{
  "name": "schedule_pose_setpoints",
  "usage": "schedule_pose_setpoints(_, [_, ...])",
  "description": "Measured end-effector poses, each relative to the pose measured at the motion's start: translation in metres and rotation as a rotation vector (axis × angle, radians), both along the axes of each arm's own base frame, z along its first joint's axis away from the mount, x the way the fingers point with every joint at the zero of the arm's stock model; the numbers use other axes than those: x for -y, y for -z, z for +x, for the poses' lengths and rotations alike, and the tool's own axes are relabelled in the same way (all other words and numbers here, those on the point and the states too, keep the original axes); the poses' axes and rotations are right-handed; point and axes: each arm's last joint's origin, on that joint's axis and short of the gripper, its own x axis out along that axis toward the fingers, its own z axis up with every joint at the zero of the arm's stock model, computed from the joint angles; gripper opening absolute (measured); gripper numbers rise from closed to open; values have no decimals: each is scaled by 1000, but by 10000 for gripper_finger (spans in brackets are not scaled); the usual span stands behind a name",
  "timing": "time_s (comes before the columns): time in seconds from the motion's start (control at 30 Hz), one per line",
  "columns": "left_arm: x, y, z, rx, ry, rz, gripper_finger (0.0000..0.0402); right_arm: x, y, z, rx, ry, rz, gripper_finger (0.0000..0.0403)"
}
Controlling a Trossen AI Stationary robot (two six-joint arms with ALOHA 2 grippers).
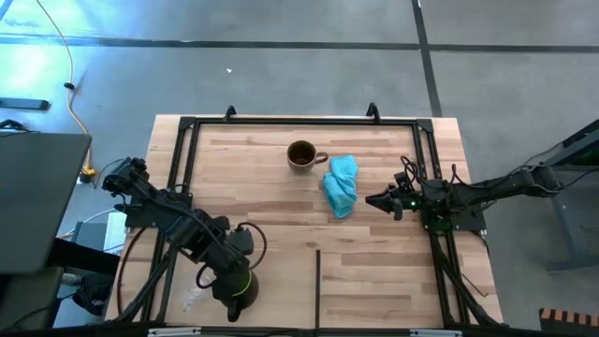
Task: Stack small to large cups/mugs on shelf
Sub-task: Put the black mug on the shelf
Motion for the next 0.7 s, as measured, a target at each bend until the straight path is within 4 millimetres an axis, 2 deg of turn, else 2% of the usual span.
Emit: schedule_pose_setpoints(0.7, [13,1,-9,16,-20,48,0,0,0,0,-3,7,9,81])
